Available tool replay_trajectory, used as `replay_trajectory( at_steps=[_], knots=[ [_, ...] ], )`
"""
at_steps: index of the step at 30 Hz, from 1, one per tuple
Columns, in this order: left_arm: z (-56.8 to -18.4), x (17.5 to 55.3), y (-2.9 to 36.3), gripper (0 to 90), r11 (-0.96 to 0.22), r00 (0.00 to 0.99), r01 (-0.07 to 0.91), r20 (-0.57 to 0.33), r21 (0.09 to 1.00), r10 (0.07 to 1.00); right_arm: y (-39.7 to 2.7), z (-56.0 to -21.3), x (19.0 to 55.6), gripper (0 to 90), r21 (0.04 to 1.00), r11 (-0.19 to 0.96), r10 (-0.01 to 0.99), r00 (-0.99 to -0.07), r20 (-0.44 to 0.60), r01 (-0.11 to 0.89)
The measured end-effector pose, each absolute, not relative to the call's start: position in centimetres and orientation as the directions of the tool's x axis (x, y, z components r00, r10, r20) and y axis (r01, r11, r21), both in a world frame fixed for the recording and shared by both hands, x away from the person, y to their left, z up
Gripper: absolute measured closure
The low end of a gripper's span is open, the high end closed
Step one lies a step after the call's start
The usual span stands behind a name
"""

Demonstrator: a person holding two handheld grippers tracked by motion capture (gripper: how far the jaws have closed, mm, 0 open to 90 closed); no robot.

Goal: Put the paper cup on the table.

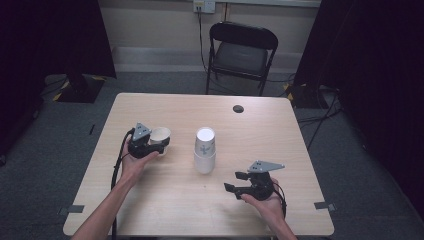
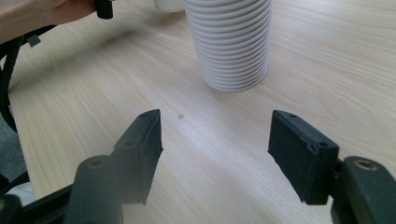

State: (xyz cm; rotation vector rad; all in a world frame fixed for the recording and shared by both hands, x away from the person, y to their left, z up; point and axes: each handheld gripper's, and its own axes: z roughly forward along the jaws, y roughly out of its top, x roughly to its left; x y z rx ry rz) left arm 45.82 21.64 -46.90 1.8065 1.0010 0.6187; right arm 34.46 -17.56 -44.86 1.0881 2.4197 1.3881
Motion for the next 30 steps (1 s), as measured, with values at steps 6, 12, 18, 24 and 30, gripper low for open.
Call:
replay_trajectory(
  at_steps=[6,12,18,24,30],
  knots=[
    [-47.1,45.8,20.8,32.1,-0.244,0.572,0.355,-0.003,0.902,0.820,-17.5,-44.9,34.5,34.5,0.796,0.311,0.652,-0.726,0.218,0.519],
    [-47.5,45.8,19.9,31.3,-0.272,0.588,0.343,0.020,0.899,0.808,-17.6,-45.0,34.5,34.2,0.796,0.306,0.654,-0.723,0.224,0.523],
    [-47.6,45.6,20.1,29.6,-0.273,0.584,0.387,-0.005,0.881,0.812,-17.8,-45.0,34.4,34.2,0.796,0.307,0.654,-0.723,0.222,0.522],
    [-47.5,45.4,20.6,29.0,-0.263,0.577,0.411,-0.026,0.873,0.817,-17.8,-45.0,34.4,34.2,0.796,0.306,0.653,-0.724,0.223,0.521],
    [-47.7,45.1,20.7,28.0,-0.278,0.587,0.425,-0.029,0.861,0.809,-17.8,-44.9,34.3,34.2,0.799,0.309,0.652,-0.727,0.217,0.516]
  ],
)
